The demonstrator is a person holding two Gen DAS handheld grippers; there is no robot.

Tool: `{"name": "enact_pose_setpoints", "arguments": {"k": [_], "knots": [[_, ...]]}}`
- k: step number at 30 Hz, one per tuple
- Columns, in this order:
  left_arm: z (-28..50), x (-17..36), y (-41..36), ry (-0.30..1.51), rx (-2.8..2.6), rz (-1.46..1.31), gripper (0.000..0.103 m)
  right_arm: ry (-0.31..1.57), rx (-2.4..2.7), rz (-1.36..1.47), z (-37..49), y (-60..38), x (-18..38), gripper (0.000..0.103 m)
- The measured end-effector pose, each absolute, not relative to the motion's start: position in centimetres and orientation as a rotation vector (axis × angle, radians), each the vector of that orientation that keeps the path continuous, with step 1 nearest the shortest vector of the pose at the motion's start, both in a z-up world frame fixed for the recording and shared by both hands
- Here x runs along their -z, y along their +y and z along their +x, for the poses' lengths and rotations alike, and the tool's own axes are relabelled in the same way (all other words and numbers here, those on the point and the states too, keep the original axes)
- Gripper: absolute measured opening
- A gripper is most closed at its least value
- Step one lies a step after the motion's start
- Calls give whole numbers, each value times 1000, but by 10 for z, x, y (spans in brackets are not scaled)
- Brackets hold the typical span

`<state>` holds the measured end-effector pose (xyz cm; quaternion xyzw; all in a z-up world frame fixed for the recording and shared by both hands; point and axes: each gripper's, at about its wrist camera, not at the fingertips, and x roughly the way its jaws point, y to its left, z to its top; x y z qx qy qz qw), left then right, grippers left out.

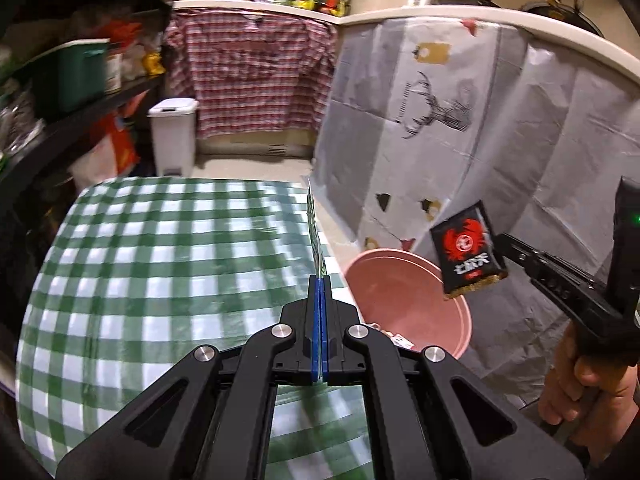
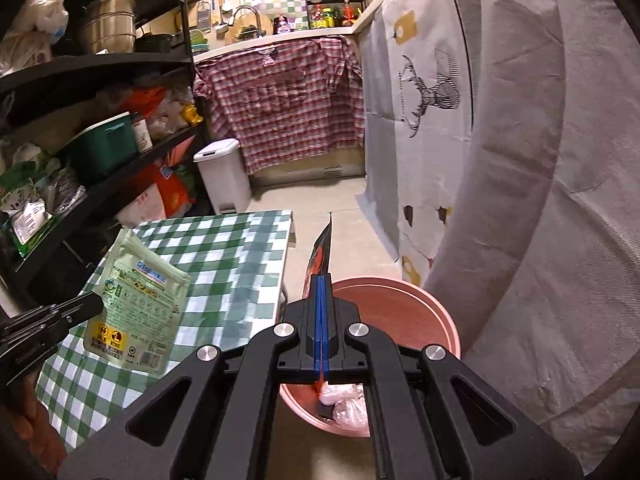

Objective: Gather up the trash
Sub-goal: 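Carry label sheet and sauce packet over the pink bin with both tools, then open both tools to drop label sheet and packet into pink bin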

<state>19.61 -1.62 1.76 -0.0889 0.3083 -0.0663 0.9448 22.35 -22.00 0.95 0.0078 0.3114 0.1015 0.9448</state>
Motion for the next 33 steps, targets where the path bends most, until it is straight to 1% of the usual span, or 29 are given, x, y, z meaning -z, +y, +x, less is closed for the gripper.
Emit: {"name": "enact_pose_setpoints", "arguments": {"k": [9, 17, 31, 32, 33], "knots": [[215, -22, -57, 625, 178, -145, 0, 615, -173, 27, 227, -237, -15, 0], [244, -20, -96, 648, 213, -135, 0, 638, -146, 56, 236, -257, -12, 0], [278, -9, -121, 707, 235, -133, 0, 666, -130, 81, 252, -264, -2, 0], [280, -7, -122, 713, 235, -130, 0, 674, -125, 81, 253, -264, -1, 1], [282, -7, -123, 719, 233, -126, 0, 682, -117, 79, 253, -264, 2, 4]]}}
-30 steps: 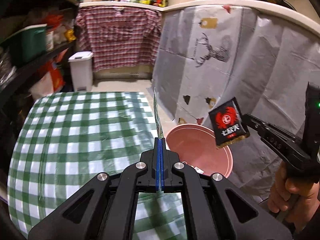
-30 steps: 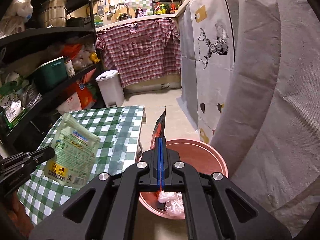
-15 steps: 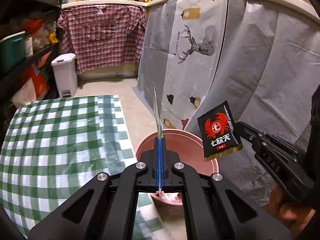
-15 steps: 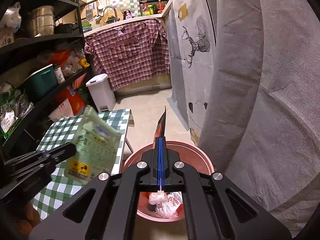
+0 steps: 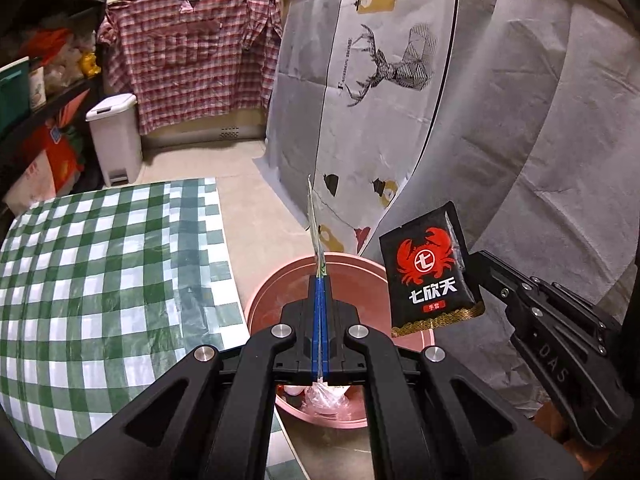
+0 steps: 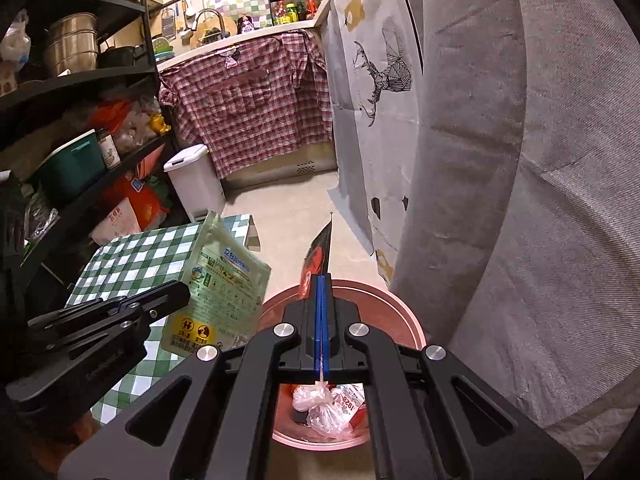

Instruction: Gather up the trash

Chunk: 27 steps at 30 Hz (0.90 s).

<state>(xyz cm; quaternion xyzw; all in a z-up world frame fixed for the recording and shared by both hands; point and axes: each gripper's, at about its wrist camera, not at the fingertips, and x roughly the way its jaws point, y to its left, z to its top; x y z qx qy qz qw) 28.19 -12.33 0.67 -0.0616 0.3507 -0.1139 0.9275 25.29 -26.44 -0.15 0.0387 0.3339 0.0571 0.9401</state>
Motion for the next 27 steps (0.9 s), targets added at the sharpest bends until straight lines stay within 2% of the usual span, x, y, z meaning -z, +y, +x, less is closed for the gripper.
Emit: {"name": "enact_pose_setpoints", "arguments": {"k": [2, 3, 4, 5, 6, 12, 16, 19, 23, 27], "knots": [[284, -5, -123, 727, 228, -136, 3, 701, -86, 70, 256, -264, 6, 6], [285, -5, -122, 731, 223, -142, 12, 709, -85, 73, 257, -264, 7, 16], [285, -6, -121, 728, 218, -146, 25, 710, -82, 78, 257, -265, 8, 36], [284, -7, -120, 721, 213, -150, 32, 705, -74, 87, 257, -267, 8, 45], [282, -9, -119, 715, 208, -149, 32, 702, -72, 92, 257, -268, 7, 48], [268, -17, -106, 705, 190, -154, 33, 695, -60, 98, 249, -271, 7, 48], [244, -33, -90, 682, 161, -147, 44, 661, -63, 80, 230, -269, -7, 48], [219, -46, -76, 653, 148, -147, 55, 621, -76, 42, 208, -265, -22, 56], [182, -57, -57, 618, 129, -152, 63, 588, -71, 51, 170, -266, -37, 70], [137, -59, -42, 596, 98, -146, 76, 567, -52, 45, 126, -265, -44, 89]]}}
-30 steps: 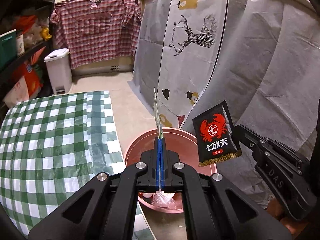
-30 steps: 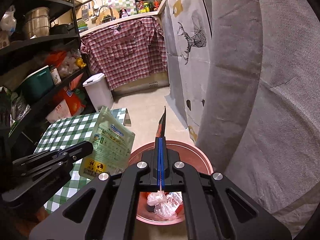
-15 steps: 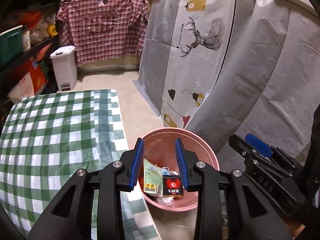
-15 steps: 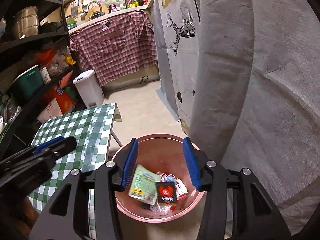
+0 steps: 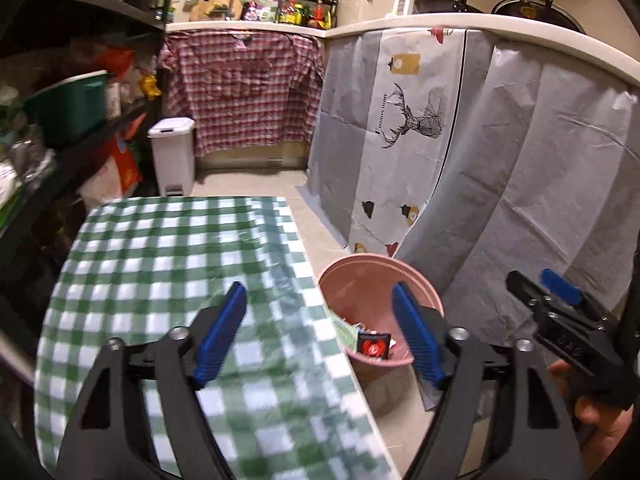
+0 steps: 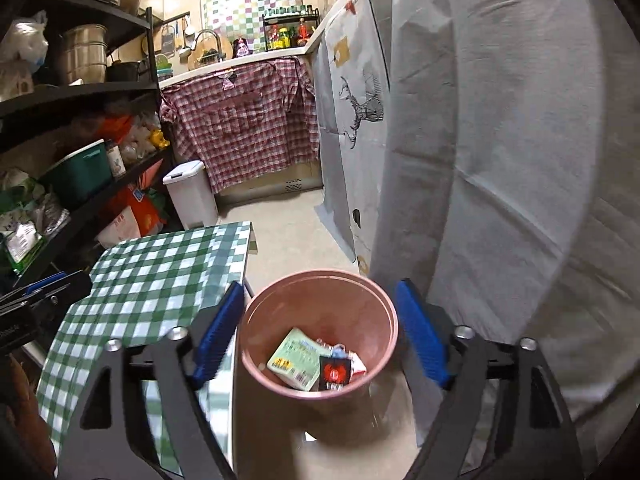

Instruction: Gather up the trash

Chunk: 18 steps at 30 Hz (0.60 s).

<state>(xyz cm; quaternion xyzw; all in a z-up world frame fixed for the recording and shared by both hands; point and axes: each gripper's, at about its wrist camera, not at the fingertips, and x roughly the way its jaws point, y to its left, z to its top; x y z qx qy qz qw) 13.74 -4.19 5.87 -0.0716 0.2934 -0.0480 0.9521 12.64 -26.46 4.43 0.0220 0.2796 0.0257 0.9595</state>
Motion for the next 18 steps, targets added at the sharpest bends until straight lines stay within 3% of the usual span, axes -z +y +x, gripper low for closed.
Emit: {"name": "enact_pose_setpoints", "arguments": {"k": [3, 9, 18], "knots": [[112, -50, -39, 616, 81, -143, 82, 559, -26, 0, 100, -258, -45, 98], [79, -31, -39, 605, 24, -154, 95, 582, 44, -39, 53, -253, -38, 98], [79, 6, -62, 665, 71, -104, 95, 625, 92, -80, 40, -249, -26, 98]]}}
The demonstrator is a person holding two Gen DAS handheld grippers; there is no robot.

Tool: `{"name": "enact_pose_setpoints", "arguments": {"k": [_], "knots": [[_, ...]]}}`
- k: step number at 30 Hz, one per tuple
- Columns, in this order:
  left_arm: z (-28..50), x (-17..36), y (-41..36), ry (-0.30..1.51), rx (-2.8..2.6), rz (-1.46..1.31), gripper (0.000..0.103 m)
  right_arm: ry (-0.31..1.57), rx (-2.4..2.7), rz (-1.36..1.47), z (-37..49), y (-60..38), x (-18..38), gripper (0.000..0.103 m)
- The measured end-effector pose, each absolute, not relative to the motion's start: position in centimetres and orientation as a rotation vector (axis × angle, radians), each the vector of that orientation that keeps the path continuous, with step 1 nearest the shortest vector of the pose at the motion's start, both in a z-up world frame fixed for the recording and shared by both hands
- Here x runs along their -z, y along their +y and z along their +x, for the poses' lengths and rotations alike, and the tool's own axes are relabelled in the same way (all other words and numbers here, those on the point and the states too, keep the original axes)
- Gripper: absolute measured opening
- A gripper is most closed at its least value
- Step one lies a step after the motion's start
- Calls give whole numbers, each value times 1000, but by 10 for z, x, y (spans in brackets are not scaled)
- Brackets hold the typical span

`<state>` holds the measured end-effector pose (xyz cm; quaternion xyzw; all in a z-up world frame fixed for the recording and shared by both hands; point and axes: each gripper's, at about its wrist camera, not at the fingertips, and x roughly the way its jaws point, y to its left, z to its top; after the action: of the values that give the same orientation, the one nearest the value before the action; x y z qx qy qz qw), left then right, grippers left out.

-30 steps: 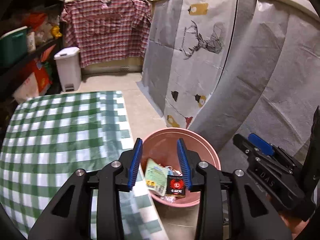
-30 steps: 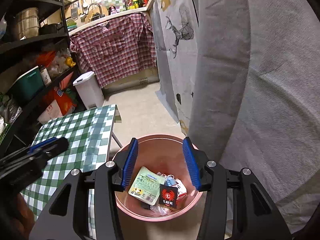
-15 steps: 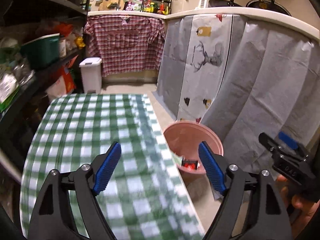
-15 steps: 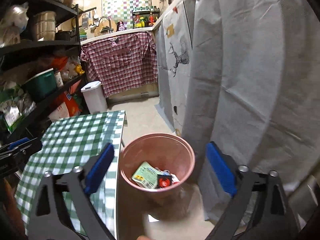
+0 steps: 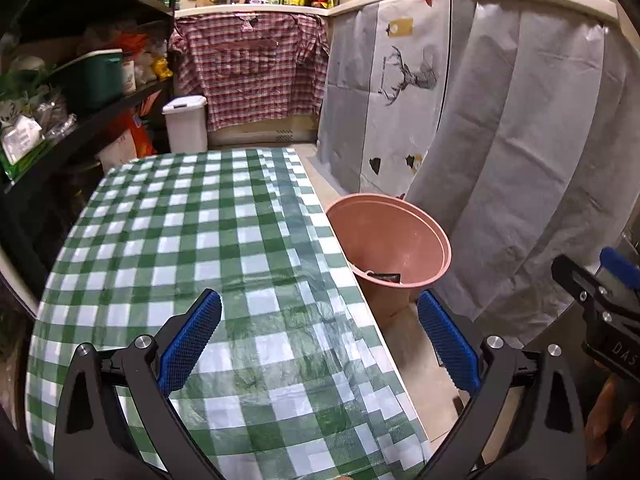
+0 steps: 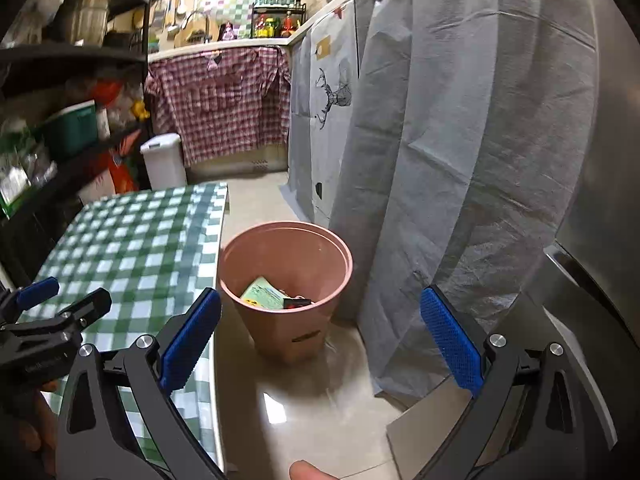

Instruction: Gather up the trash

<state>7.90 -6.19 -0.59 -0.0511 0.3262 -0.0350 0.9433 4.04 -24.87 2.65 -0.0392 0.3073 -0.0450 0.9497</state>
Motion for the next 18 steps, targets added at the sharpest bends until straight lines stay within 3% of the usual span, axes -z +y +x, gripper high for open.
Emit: {"name": "enact_pose_setpoints", "arguments": {"k": [18], "knots": [[82, 9, -74, 652, 83, -95, 96, 657, 91, -49, 48, -255, -18, 98]]}}
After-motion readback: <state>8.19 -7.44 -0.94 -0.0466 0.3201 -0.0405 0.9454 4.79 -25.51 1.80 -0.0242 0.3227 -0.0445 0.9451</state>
